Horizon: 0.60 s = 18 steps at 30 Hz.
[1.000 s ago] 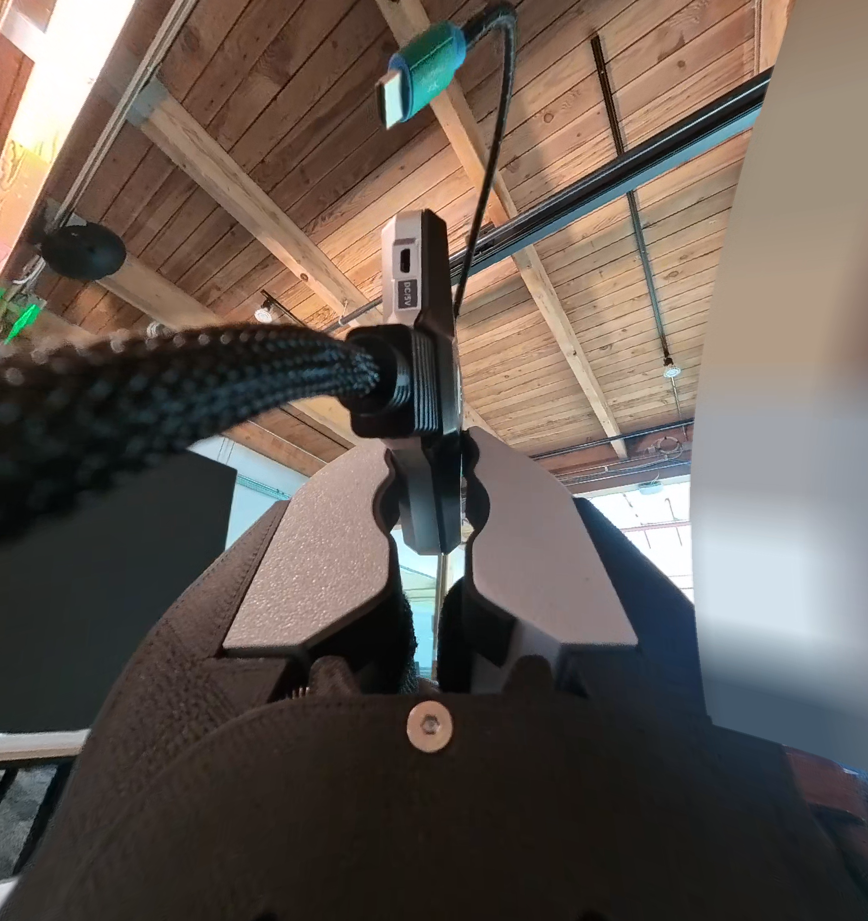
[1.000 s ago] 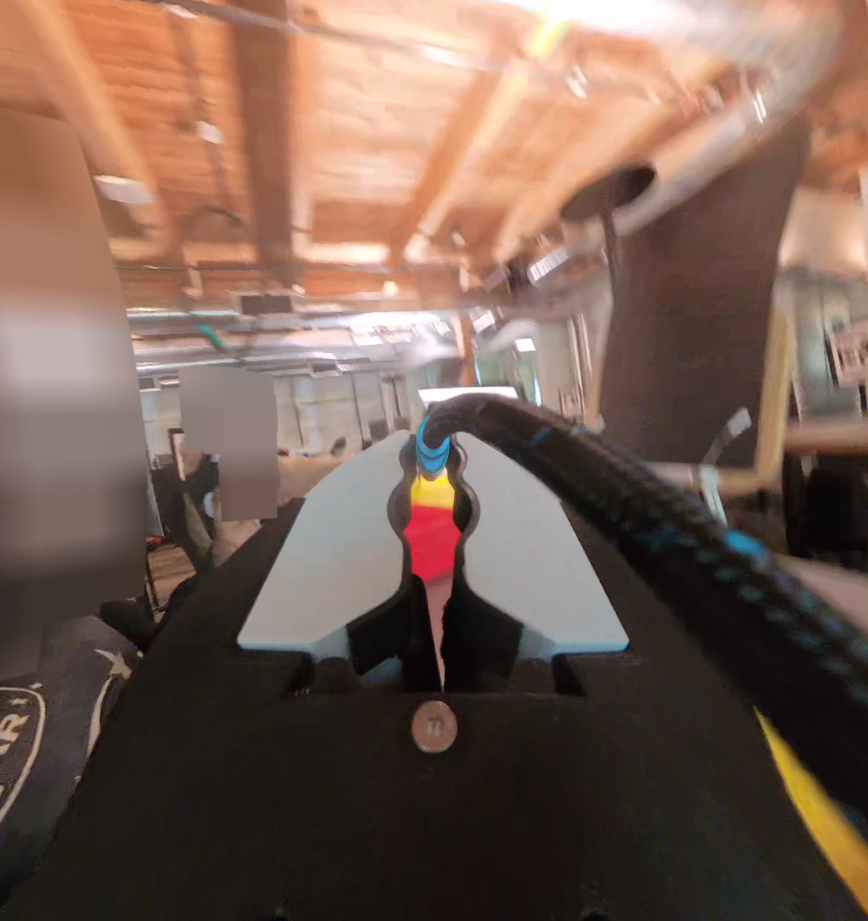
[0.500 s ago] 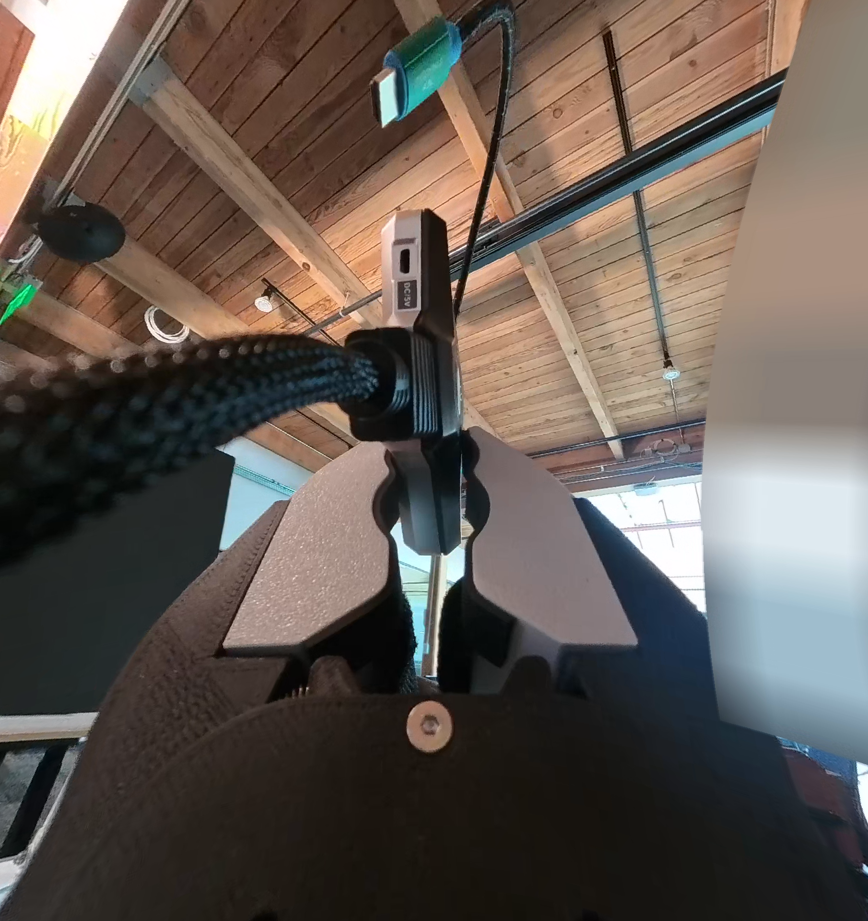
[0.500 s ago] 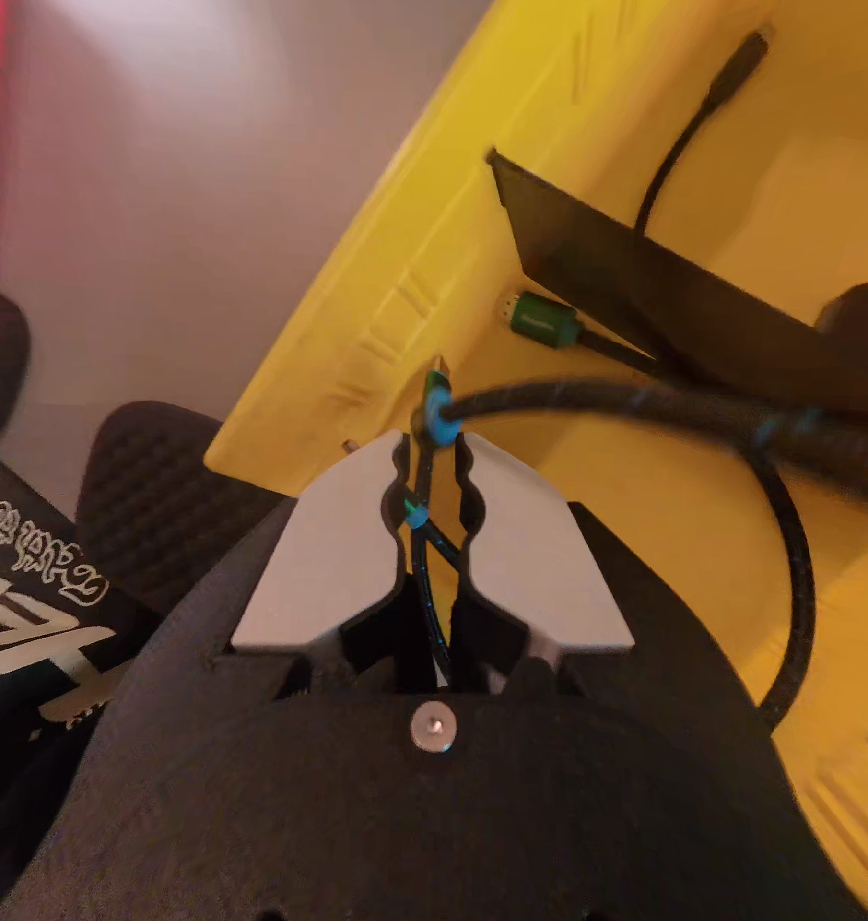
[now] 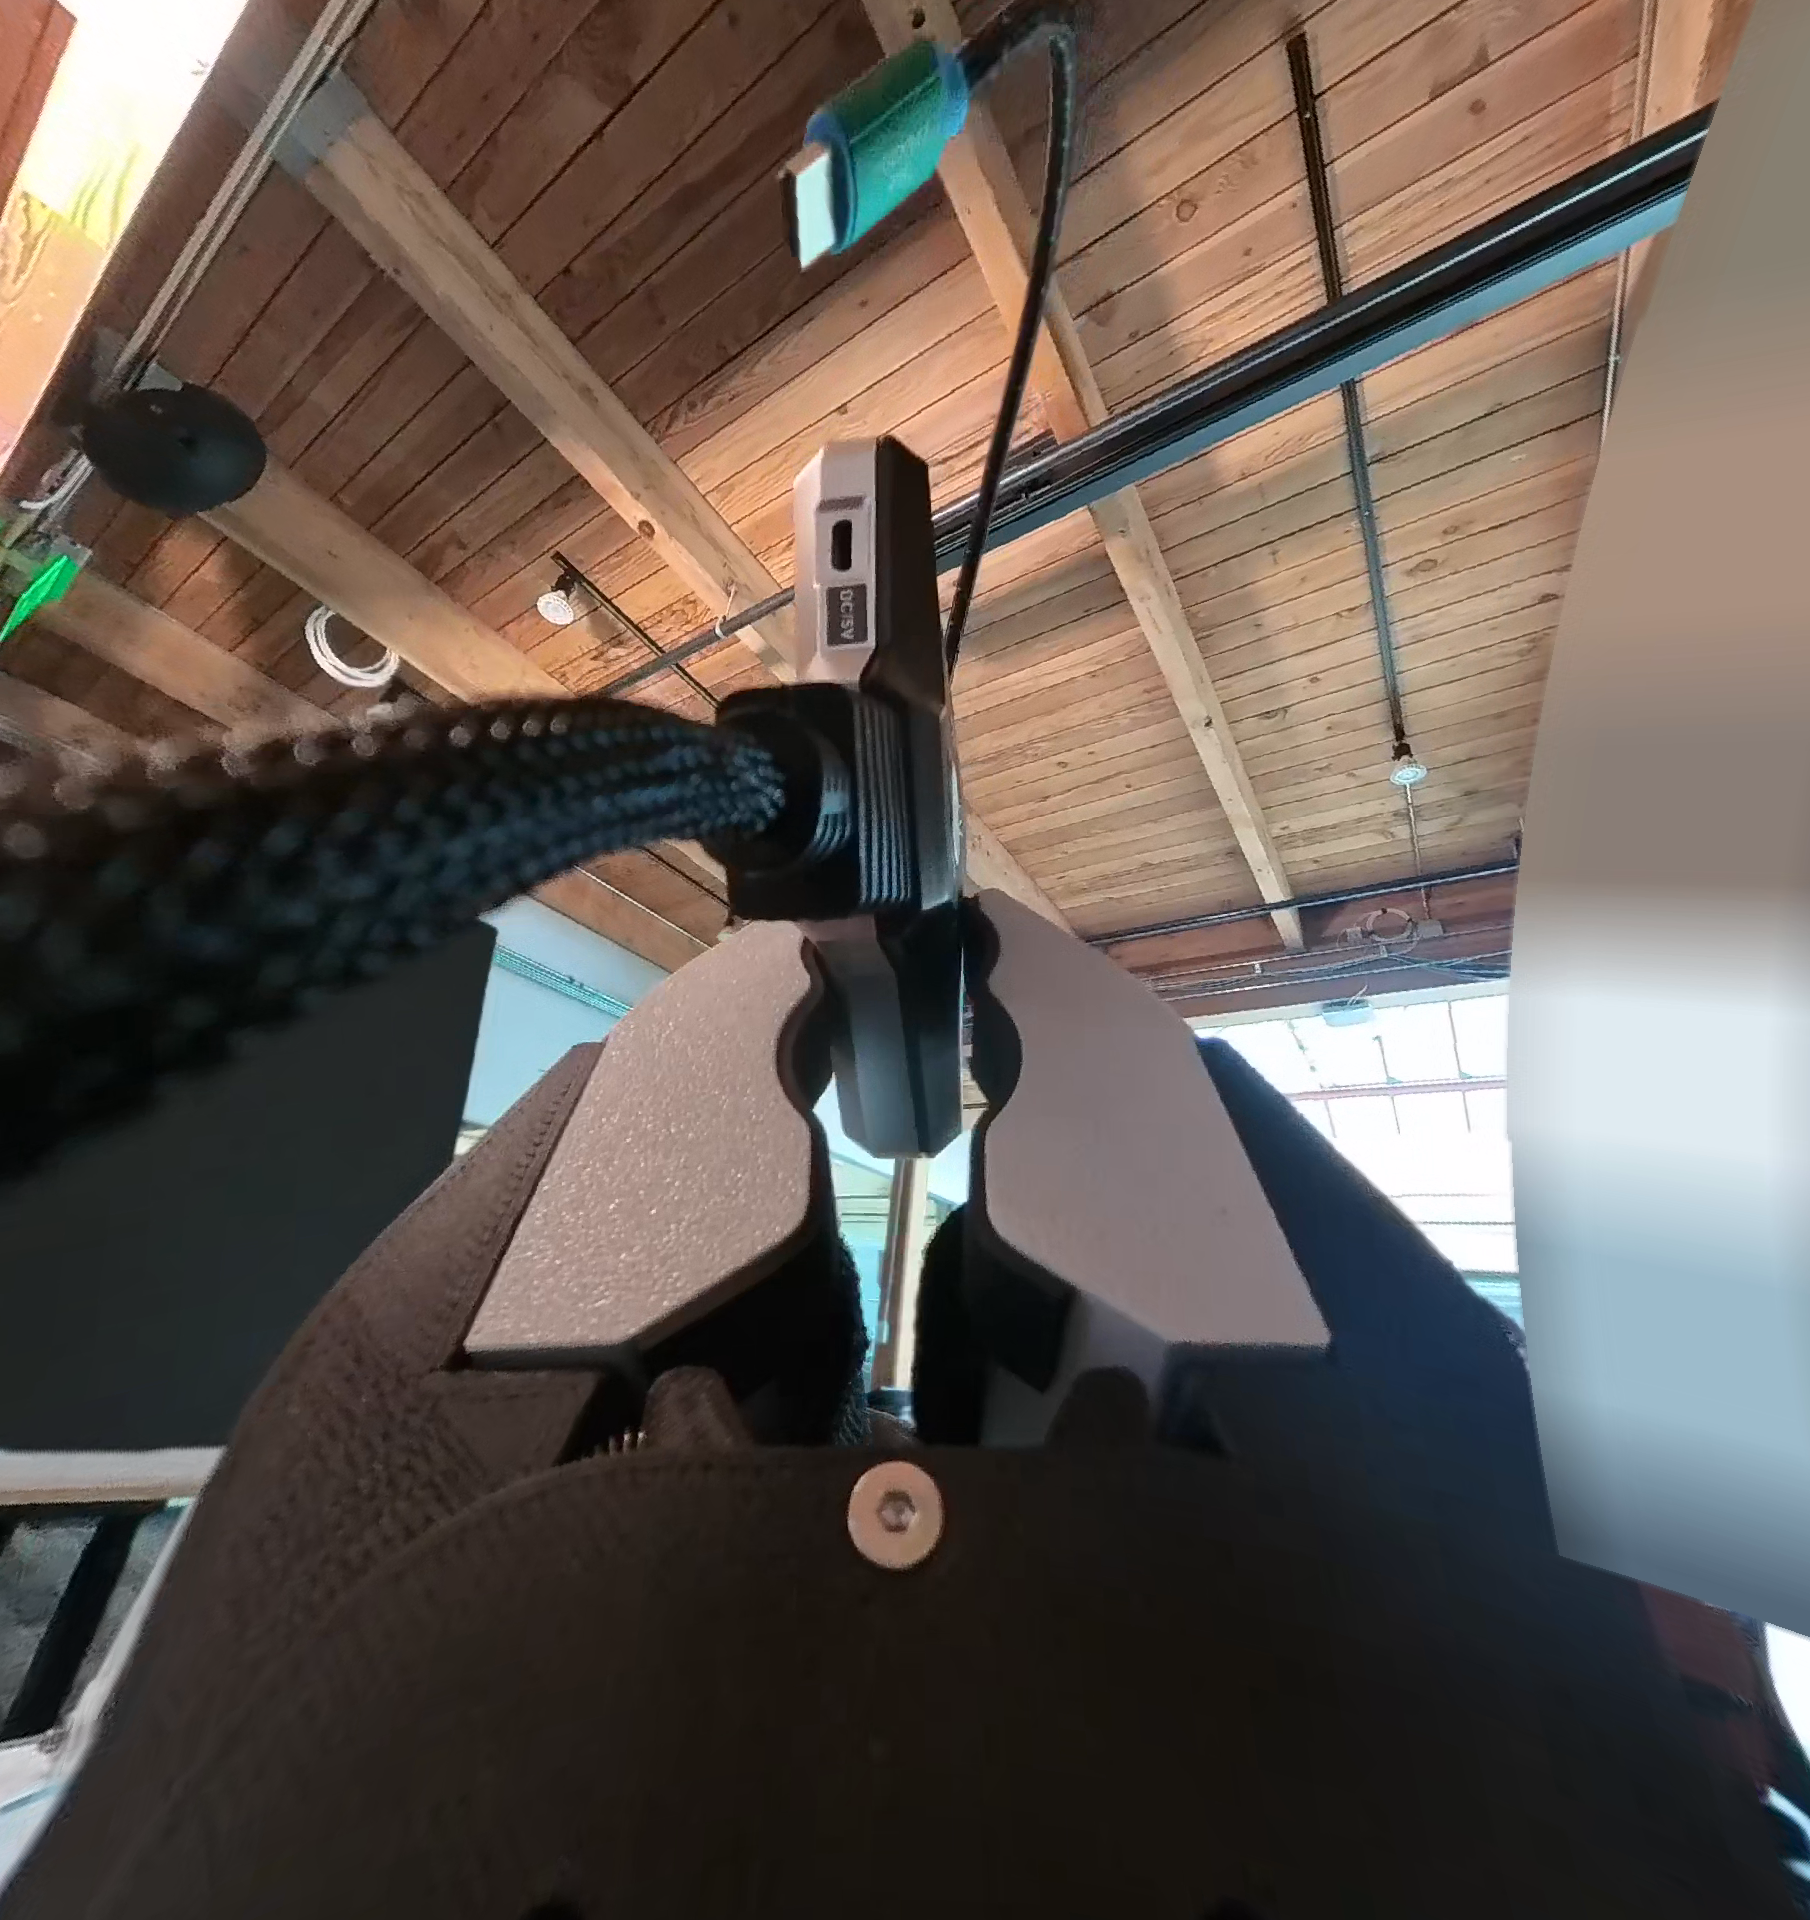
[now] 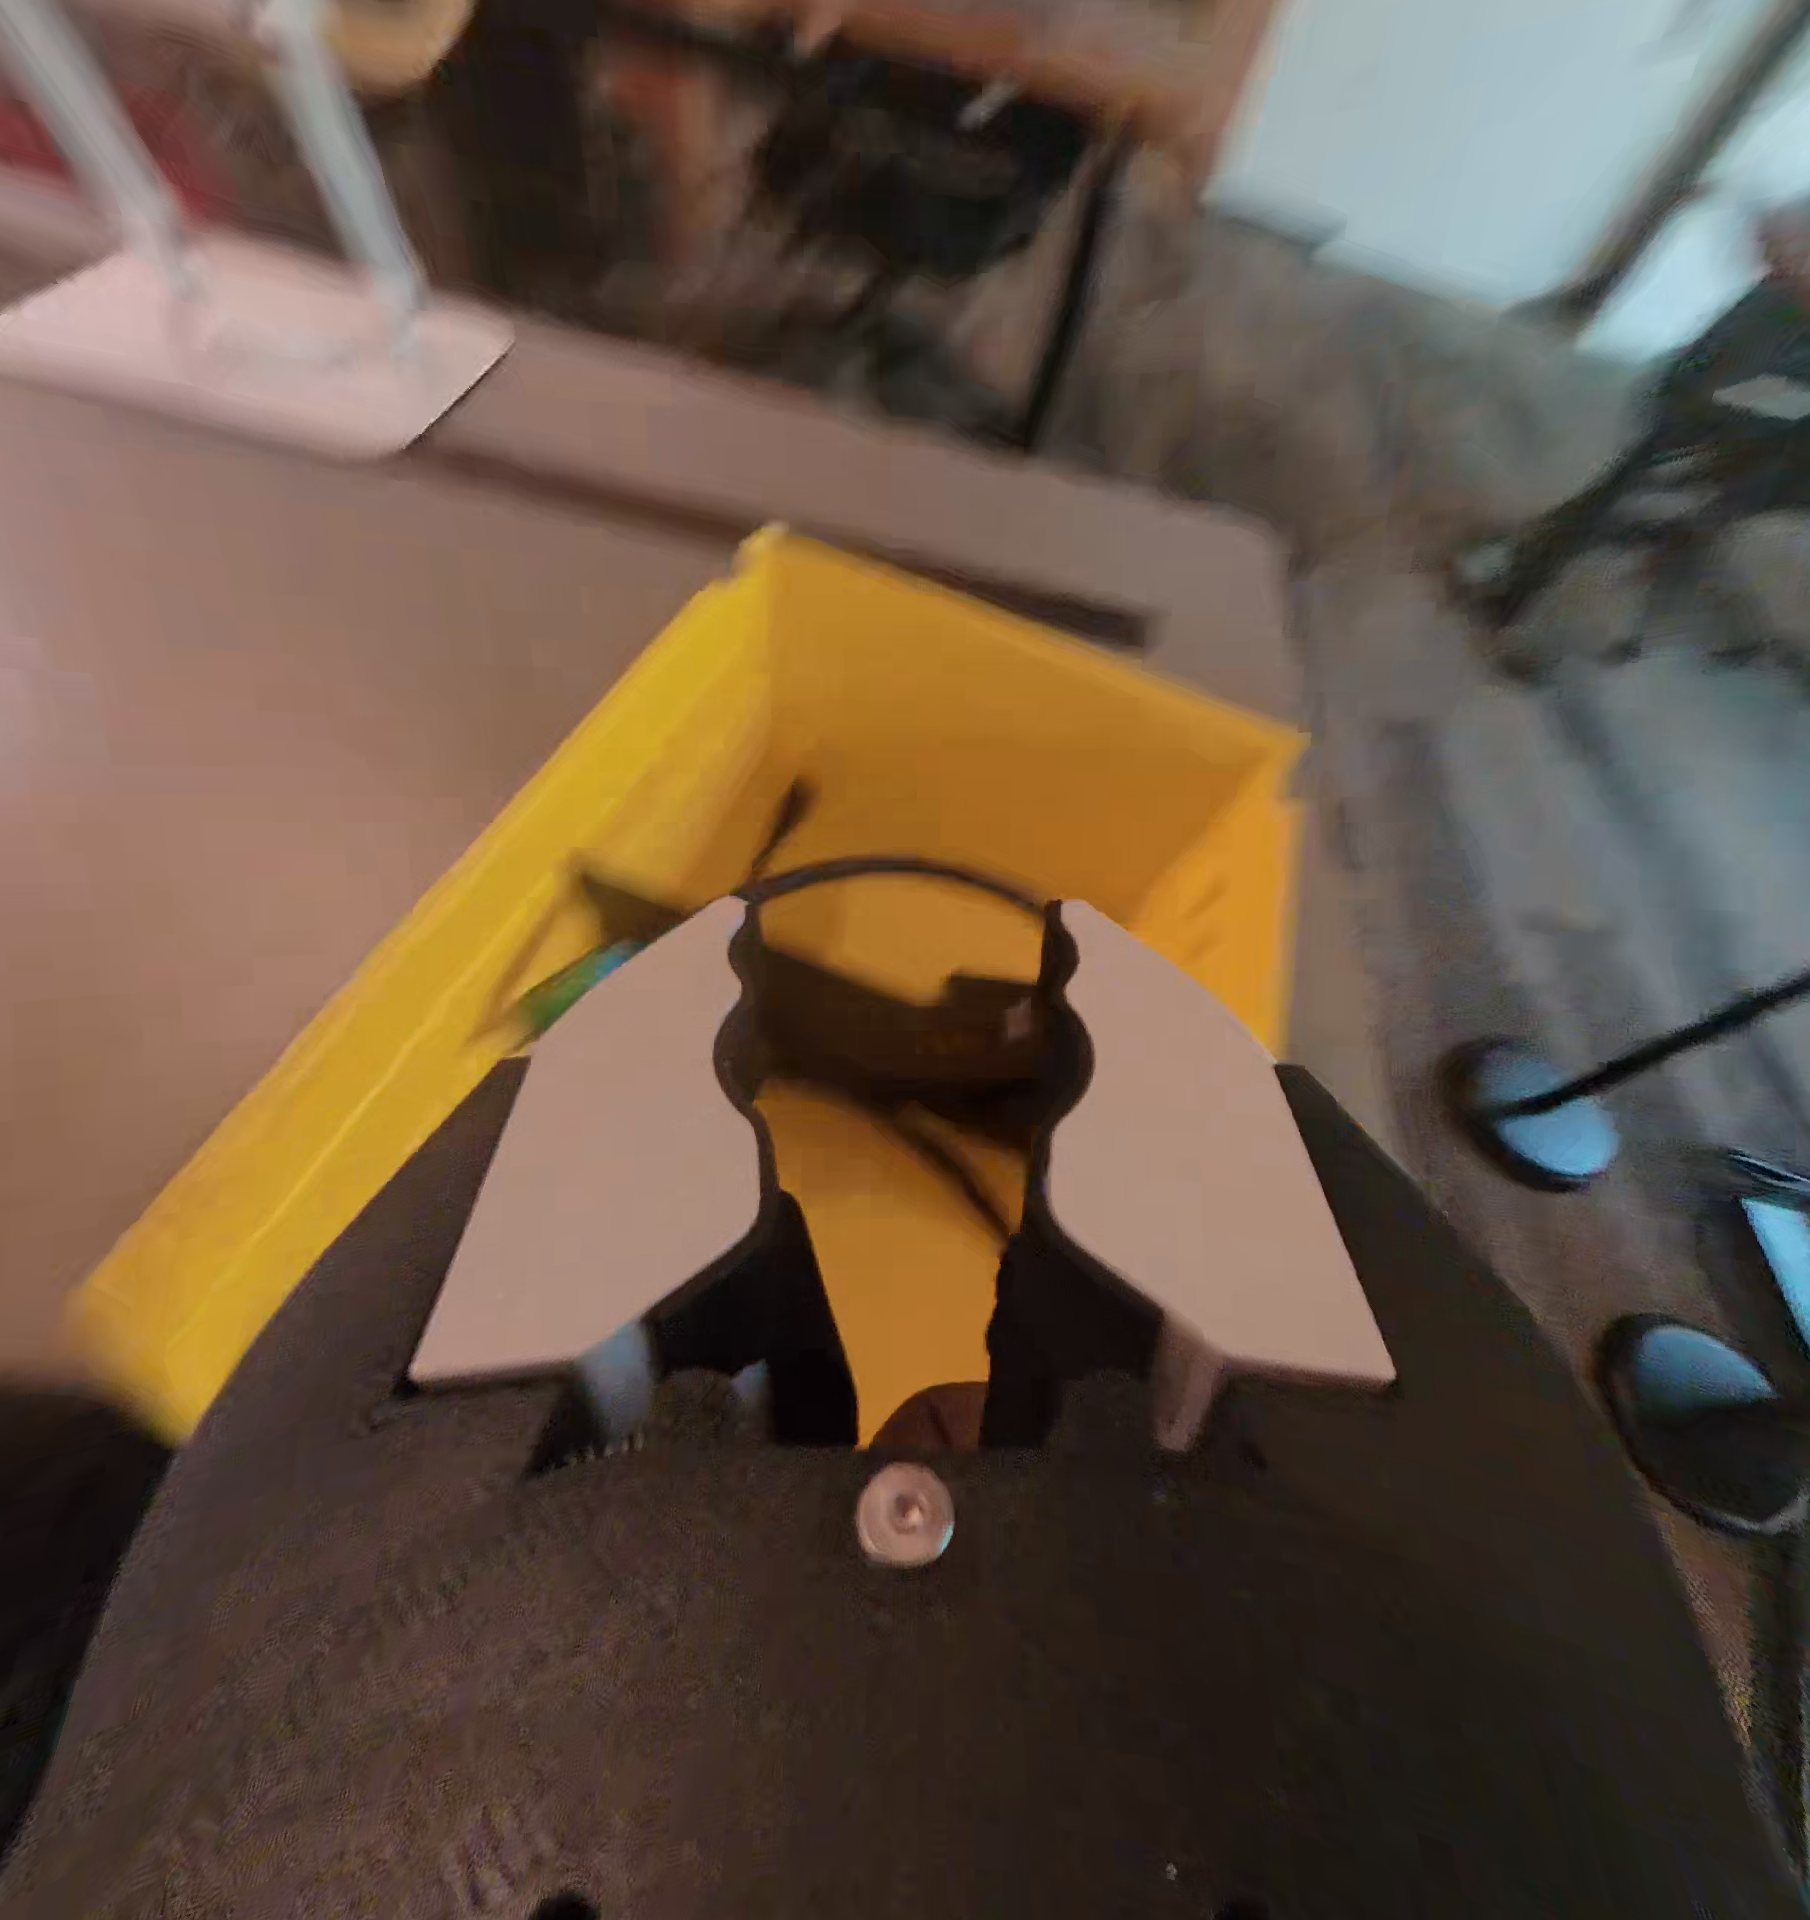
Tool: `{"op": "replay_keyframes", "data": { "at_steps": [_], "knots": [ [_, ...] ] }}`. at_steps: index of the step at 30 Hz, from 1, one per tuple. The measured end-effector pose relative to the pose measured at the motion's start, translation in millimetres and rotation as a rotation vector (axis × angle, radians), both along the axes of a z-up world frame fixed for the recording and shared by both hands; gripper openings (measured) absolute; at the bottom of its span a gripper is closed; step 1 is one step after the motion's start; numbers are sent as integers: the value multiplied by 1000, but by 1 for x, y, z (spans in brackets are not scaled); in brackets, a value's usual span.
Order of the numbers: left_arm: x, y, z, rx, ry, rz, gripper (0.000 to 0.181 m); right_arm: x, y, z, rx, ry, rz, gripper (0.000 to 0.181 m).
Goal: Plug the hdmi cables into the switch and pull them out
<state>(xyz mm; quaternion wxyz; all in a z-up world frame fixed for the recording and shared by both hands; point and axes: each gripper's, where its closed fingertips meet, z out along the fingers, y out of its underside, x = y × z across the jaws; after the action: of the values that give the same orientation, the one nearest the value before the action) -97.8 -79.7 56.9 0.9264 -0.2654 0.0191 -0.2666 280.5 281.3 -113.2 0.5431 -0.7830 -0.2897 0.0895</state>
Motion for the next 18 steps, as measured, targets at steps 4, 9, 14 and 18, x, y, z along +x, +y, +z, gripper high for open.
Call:
{"op": "replay_keyframes", "data": {
  "at_steps": [4,9,14,18],
  "knots": [
    [2,-3,2,2,11,-5,21,50,44,-13,47,69,-251,45],
    [6,-6,3,16,41,7,21,45,50,-39,20,-141,-195,47],
    [3,-3,4,1,46,4,22,3,27,-54,-99,-337,40,50],
    [2,-2,4,0,32,-10,21,-15,30,-56,-120,-611,234,48]
  ]
}}
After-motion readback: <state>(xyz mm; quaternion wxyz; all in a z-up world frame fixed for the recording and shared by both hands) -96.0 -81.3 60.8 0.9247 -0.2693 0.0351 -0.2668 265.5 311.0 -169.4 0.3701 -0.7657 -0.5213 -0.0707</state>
